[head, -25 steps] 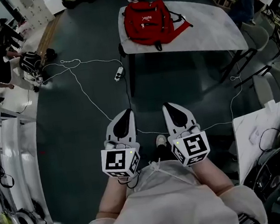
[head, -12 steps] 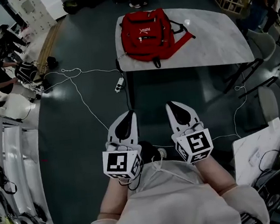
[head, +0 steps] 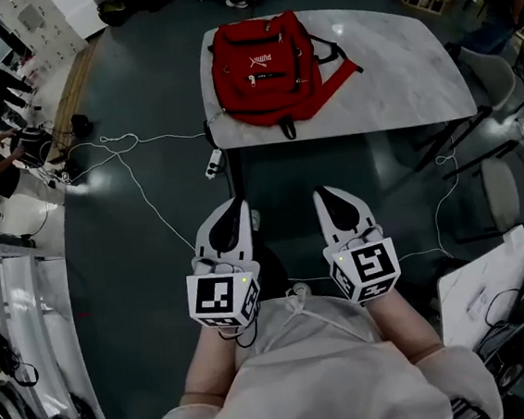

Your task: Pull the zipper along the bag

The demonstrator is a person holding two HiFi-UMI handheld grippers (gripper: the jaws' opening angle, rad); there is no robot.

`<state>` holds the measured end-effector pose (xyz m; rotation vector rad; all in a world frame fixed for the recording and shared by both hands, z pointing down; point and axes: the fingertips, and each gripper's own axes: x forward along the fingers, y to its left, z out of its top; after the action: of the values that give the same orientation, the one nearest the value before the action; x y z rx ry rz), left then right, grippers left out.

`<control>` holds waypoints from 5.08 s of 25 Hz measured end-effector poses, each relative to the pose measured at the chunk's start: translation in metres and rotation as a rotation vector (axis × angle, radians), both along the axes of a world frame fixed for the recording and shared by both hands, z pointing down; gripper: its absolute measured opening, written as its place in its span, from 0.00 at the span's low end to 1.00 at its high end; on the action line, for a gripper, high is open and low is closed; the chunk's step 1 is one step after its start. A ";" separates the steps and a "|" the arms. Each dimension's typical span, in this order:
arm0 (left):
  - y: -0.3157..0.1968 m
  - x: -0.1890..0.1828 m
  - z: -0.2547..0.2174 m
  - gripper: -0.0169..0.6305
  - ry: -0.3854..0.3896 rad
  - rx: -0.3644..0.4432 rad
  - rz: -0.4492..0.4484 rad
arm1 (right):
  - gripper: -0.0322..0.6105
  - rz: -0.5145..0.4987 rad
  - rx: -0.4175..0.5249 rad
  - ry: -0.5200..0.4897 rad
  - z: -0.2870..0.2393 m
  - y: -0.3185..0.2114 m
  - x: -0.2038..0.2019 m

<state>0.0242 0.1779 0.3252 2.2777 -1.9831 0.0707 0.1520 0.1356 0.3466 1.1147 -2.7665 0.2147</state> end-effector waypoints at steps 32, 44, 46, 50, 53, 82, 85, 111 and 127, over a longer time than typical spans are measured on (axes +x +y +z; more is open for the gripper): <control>-0.363 -0.182 0.045 0.06 0.090 -0.156 0.316 | 0.09 0.305 -0.148 0.100 0.040 -0.341 -0.181; -0.407 -0.167 0.131 0.06 0.119 -0.324 0.311 | 0.10 0.220 -0.429 0.188 0.148 -0.374 -0.199; -0.413 -0.162 0.147 0.06 0.122 -0.355 0.316 | 0.10 0.203 -0.467 0.207 0.165 -0.377 -0.201; -0.422 -0.150 0.181 0.06 0.134 -0.421 0.336 | 0.10 0.171 -0.552 0.230 0.194 -0.377 -0.206; -0.425 -0.141 0.203 0.06 0.149 -0.465 0.349 | 0.13 0.147 -0.617 0.228 0.212 -0.372 -0.210; -0.444 -0.116 0.252 0.06 0.024 -0.590 0.422 | 0.09 0.117 -0.612 0.342 0.229 -0.380 -0.217; -0.444 -0.114 0.254 0.06 -0.030 -0.592 0.439 | 0.09 0.096 -0.578 0.384 0.226 -0.380 -0.217; -0.445 -0.119 0.257 0.06 0.001 -0.644 0.437 | 0.09 0.157 -0.571 0.446 0.215 -0.396 -0.168; -0.442 -0.120 0.261 0.06 0.014 -0.626 0.431 | 0.09 0.198 -0.591 0.446 0.222 -0.407 -0.140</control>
<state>-0.0961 -0.2644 0.5859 2.1886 -1.1834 0.6139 0.0118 -0.2716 0.5684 1.0970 -2.0068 0.6642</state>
